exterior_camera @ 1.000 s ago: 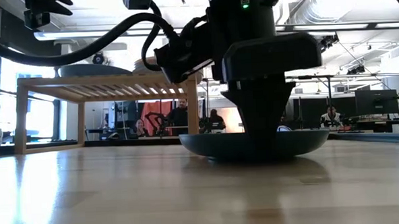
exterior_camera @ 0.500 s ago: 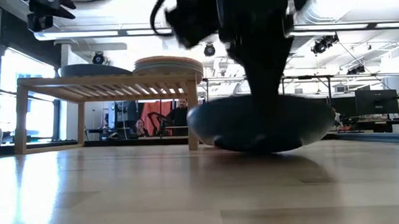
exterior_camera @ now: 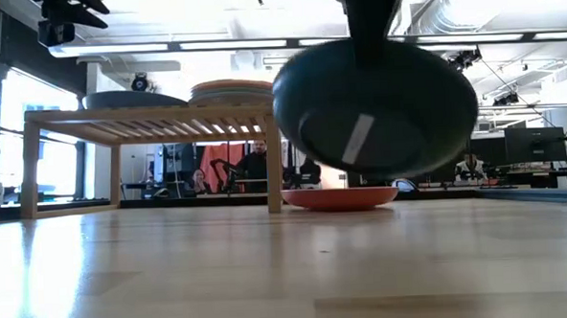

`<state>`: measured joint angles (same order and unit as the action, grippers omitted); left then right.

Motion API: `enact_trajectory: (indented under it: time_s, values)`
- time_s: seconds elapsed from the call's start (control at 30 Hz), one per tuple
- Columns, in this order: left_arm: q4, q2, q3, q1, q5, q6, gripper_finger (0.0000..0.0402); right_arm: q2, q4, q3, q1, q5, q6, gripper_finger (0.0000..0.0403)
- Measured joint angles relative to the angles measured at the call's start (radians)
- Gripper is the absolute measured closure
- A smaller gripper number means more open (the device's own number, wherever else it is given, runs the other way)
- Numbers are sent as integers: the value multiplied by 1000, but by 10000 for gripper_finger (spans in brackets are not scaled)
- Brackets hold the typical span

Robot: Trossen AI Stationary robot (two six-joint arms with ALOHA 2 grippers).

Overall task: Place and stack plates onto a shelf
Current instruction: Stack the black plate on top of the blue plate on the shelf

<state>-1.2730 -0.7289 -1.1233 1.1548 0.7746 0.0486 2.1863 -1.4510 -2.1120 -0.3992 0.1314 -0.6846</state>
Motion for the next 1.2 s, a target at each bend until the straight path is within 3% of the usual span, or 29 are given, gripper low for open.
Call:
enact_trajectory:
  time_s: [0.37,0.77,1.2]
  values:
    - [100,-15,0,-20,28,32,312,-124,-81,0,21,73,-14,403]
    - [418,-34,0,-179,31,302,312,-238,-120,-1,84,154,119,403]
    - [857,-109,0,-351,36,667,312,-306,-120,-1,166,233,441,403]
